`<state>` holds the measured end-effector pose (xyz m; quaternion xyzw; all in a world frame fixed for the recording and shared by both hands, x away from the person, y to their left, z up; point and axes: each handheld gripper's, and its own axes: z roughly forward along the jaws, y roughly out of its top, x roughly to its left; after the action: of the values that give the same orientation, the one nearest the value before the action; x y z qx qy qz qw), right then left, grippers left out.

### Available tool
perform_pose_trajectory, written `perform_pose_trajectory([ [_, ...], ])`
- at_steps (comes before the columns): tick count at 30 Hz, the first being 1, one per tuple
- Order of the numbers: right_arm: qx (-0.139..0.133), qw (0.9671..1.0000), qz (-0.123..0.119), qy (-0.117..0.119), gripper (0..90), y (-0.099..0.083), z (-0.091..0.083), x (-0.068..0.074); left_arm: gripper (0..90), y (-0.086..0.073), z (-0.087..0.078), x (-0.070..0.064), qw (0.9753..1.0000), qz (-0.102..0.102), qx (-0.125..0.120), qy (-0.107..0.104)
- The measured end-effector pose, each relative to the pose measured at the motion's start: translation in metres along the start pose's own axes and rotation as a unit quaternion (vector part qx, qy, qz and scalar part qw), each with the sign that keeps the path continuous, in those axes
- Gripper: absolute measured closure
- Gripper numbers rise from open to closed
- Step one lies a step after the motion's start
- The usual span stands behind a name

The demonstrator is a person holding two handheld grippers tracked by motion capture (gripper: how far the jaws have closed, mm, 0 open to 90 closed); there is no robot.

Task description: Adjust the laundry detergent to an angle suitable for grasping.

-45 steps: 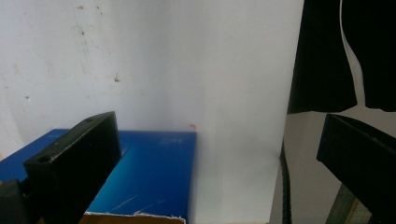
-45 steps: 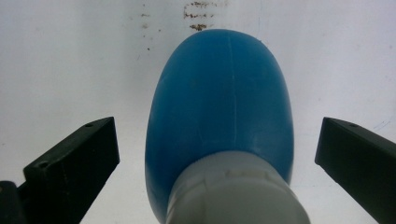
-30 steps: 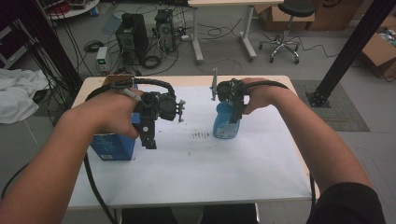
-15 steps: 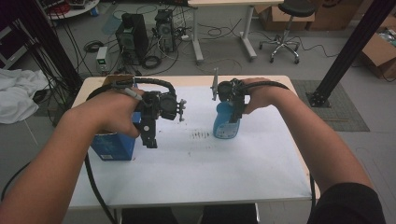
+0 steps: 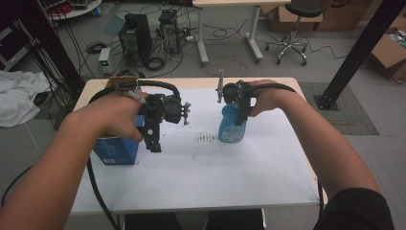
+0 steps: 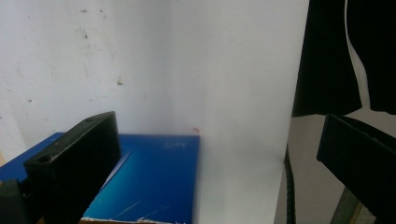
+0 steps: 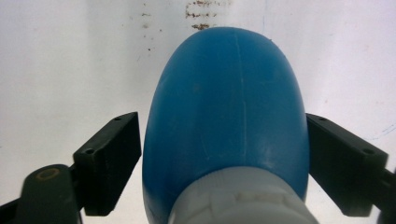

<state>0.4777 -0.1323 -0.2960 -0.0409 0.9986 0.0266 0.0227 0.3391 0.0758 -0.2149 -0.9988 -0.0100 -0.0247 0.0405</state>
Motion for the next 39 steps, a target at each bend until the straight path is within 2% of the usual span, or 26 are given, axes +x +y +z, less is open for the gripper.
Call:
perform_pose_trajectory([
  [7, -0.003, 1.0, -0.003, 0.005, 23.9, 0.0002, -0.0008, -0.0012, 0.1, -0.0011, 0.001, 0.0, 1.0, -0.002, -0.002, 0.0],
  [16, 0.0, 0.9999, -0.001, 0.011, 27.0, 0.0007, -0.0001, -0.001, 0.1, -0.0011, 0.0008, 0.0009, 1.0, -0.001, 0.001, 0.0],
  [21, -0.003, 0.9998, -0.004, 0.017, 32.2, 0.0012, -0.0004, -0.0008, 0.1, -0.0008, 0.0019, 0.0013, 1.0, -0.002, 0.001, 0.0],
  [27, -0.003, 0.9999, -0.003, 0.014, 36.4, 0.0008, -0.0009, -0.0009, 0.1, -0.0014, 0.0017, 0.0015, 1.0, -0.002, 0.001, 0.001],
  [39, 0.002, 1.0, 0.002, 0.006, 38.0, 0.0019, -0.0009, -0.0009, 0.1, -0.0011, 0.0018, 0.0012, 1.0, -0.001, -0.003, 0.004],
])
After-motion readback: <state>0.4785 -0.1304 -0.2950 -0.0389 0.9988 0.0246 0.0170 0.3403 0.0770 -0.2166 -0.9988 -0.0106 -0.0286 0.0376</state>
